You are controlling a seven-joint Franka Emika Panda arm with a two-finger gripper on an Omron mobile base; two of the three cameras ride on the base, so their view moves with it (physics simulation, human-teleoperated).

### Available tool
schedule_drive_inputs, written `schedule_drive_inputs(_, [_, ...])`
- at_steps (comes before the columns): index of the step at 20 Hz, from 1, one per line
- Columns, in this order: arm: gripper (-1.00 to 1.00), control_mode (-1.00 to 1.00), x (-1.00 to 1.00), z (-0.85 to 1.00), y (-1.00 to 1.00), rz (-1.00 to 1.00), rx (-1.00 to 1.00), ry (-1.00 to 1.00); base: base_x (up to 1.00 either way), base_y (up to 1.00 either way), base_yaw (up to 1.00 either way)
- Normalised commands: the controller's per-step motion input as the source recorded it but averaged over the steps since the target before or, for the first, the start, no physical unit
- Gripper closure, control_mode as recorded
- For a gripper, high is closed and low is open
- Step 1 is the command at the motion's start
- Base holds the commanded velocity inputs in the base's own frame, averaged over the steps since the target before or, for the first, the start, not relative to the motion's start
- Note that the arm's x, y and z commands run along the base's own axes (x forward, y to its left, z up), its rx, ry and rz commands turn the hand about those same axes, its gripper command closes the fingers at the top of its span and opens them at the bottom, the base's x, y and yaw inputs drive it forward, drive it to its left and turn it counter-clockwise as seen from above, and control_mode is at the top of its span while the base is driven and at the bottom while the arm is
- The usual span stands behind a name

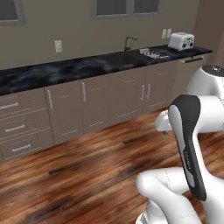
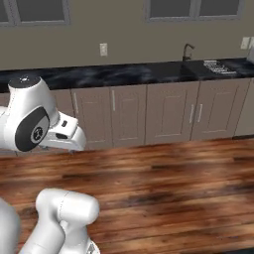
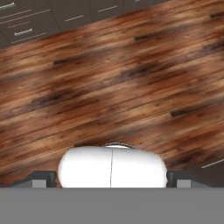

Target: Navigate to the sink.

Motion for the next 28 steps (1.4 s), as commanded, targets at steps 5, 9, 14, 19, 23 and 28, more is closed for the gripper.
schedule_drive_inputs(5, [-1.00, 1.00, 0.00, 0.00, 0.00, 0.00, 0.00, 0.00, 1.00, 0.01, 0.24])
schedule_drive_inputs(9, [-1.00, 1.00, 0.00, 0.00, 0.00, 0.00, 0.00, 0.00, 1.00, 0.05, 0.25])
schedule_drive_inputs(14, [-1.00, 1.00, 0.00, 0.00, 0.00, 0.00, 0.00, 0.00, 1.00, 0.02, 0.25])
schedule_drive_inputs(19, [-1.00, 1.00, 0.00, 0.00, 0.00, 0.00, 0.00, 0.00, 1.00, -0.17, 0.23])
schedule_drive_inputs(23, [-1.00, 1.00, 0.00, 0.00, 0.00, 0.00, 0.00, 0.00, 1.00, -0.79, 0.16])
schedule_drive_inputs(28, [-1.00, 1.00, 0.00, 0.00, 0.00, 0.00, 0.00, 0.00, 1.00, -1.00, 0.11])
